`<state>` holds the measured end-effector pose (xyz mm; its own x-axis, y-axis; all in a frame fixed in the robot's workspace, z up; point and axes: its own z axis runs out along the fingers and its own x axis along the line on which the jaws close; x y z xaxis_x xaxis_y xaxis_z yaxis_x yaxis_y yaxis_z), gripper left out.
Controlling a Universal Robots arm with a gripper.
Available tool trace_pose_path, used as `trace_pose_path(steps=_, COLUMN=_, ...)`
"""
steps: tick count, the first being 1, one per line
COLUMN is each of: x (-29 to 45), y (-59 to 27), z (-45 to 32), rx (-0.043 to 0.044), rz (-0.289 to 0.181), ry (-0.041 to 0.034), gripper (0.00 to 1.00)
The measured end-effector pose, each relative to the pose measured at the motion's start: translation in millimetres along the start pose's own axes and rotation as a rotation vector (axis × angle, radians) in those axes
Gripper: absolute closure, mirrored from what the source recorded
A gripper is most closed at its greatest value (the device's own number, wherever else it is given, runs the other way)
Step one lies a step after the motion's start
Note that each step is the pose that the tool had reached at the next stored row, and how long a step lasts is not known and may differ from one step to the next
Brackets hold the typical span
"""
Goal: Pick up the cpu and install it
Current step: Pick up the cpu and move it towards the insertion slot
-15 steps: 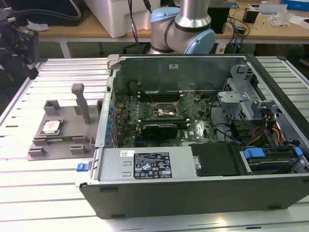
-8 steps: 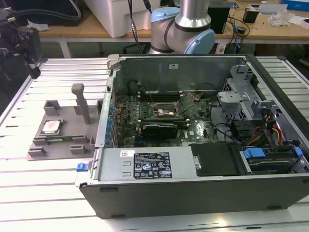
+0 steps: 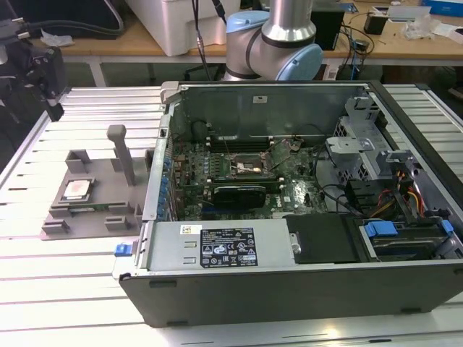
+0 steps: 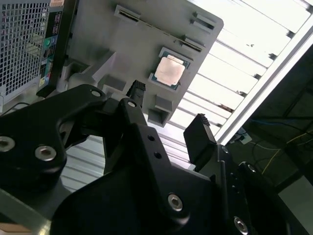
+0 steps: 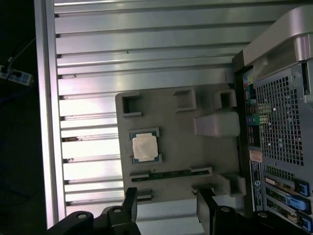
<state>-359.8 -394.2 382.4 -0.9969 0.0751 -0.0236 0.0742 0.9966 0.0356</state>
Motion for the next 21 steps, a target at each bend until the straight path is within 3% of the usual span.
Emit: trace_pose_path(steps=21, x=0.5, y=-0.8, z=23.3, rx=-0.0001, rz=0.000, ry=-0.0001, gripper=0.40)
